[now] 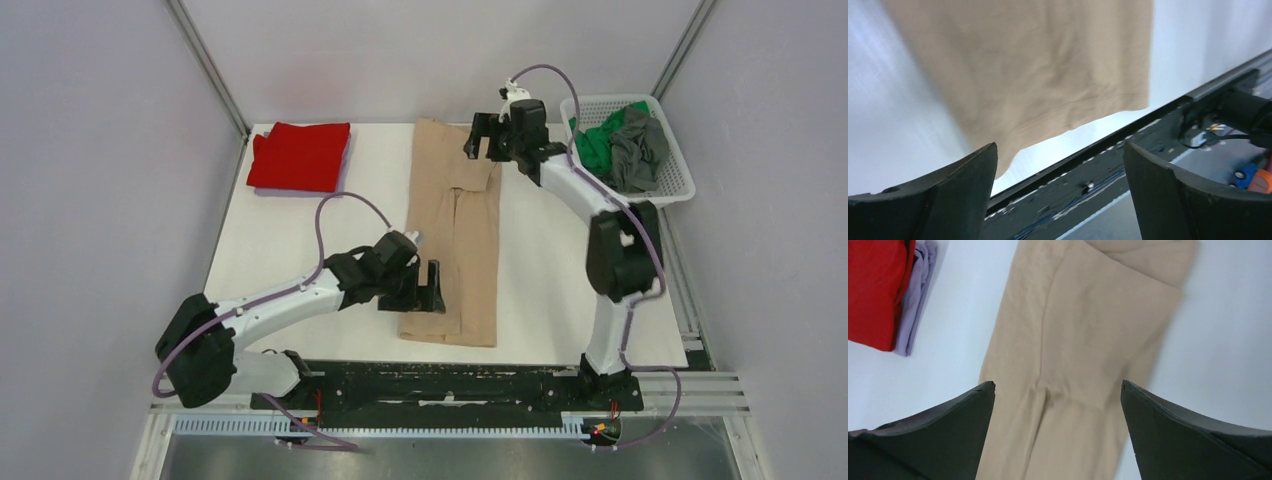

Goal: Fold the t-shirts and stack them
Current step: Rotate the tshirt 90 degrees, then grab the bottom of the folded rectangular tshirt with both arms

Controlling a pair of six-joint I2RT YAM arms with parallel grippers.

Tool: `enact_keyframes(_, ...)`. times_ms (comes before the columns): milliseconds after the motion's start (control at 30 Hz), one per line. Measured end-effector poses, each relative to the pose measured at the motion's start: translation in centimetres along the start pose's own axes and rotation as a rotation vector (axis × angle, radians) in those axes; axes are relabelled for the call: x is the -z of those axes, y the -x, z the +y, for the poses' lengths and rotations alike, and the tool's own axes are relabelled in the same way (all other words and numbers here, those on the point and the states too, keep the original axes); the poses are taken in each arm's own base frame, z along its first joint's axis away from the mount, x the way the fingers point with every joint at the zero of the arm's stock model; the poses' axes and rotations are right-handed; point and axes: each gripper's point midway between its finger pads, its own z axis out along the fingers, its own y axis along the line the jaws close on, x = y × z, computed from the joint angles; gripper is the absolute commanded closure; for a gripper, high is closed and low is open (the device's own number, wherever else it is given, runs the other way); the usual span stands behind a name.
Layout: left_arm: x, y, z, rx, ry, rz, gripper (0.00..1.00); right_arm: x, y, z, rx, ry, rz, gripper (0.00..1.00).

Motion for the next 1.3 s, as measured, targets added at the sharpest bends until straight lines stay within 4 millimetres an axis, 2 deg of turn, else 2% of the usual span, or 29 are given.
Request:
enact_keyframes(67,0.3,-0.8,2.0,0.007,0.065,-0.005,0.01,6.3,0.7,0.6,0.03,-0.069,-0.027,0.02)
enact_keyframes(100,0.2,-1.4,3.1,0.011,0.103,0.003,0.03,8.8,0.6,0.9,0.042,-0.095,-0.042,0.02)
enact_keyframes(167,0.0,-2.5,5.2,0.017,0.179,0.021,0.11,14.1,-1.3,2.3,0.07,-0.128,-0.051,0.02)
enact_keyframes(200,-0.1,-3.1,6.4,0.019,0.219,0.03,0.14,16.2,-3.4,3.6,0.091,-0.122,-0.038,0.02)
enact_keyframes(233,-0.1,-3.5,7.2,0.022,0.248,0.035,0.19,17.5,-6.0,4.7,0.111,-0.104,-0.007,0.02)
enact_keyframes(300,-0.2,-4.1,8.6,0.025,0.293,0.038,0.26,19.4,-12.4,6.4,0.151,-0.057,0.095,0.02)
enact_keyframes(333,-0.2,-4.2,9.2,0.027,0.309,0.038,0.29,20.1,-16.3,6.5,0.173,-0.046,0.176,0.02)
enact_keyframes(400,-0.3,-4.4,10.0,0.031,0.331,0.035,0.33,21.7,-23.4,5.4,0.209,-0.064,0.354,0.02)
enact_keyframes(433,-0.5,-4.6,10.2,0.032,0.334,0.033,0.37,22.6,-25.9,4.6,0.22,-0.08,0.425,0.02)
enact_keyframes(500,-0.8,-4.8,10.6,0.035,0.33,0.031,0.41,24.3,-28.8,3.8,0.235,-0.104,0.509,0.02)
enact_keyframes(567,-1.1,-4.8,10.5,0.035,0.309,0.016,0.47,25.5,-29.7,4.2,0.241,-0.098,0.529,0.02)
enact_keyframes(667,-1.3,-4.6,10.4,0.037,0.288,-0.004,0.56,26.4,-29.2,6.4,0.238,-0.037,0.488,0.02)
enact_keyframes(833,-1.7,-4.8,10.2,0.05,0.255,-0.021,0.89,27.9,-30.2,8.6,0.26,0.025,0.498,0.05)
enact_keyframes(900,-1.8,-4.9,10.2,0.058,0.243,-0.027,0.98,28.5,-30.9,8.9,0.275,0.036,0.513,0.11)
enact_keyframes(1067,-1.7,-5.0,10.2,0.066,0.223,-0.045,0.98,29.8,-33.4,9.2,0.313,0.063,0.561,0.28)
enact_keyframes(1200,-1.4,-5.3,10.3,0.068,0.216,-0.053,0.98,30.2,-35.0,8.5,0.331,0.045,0.604,0.33)
enact_keyframes(1300,-1.2,-5.5,10.5,0.068,0.213,-0.056,0.98,30.2,-35.9,7.7,0.342,0.03,0.624,0.4)
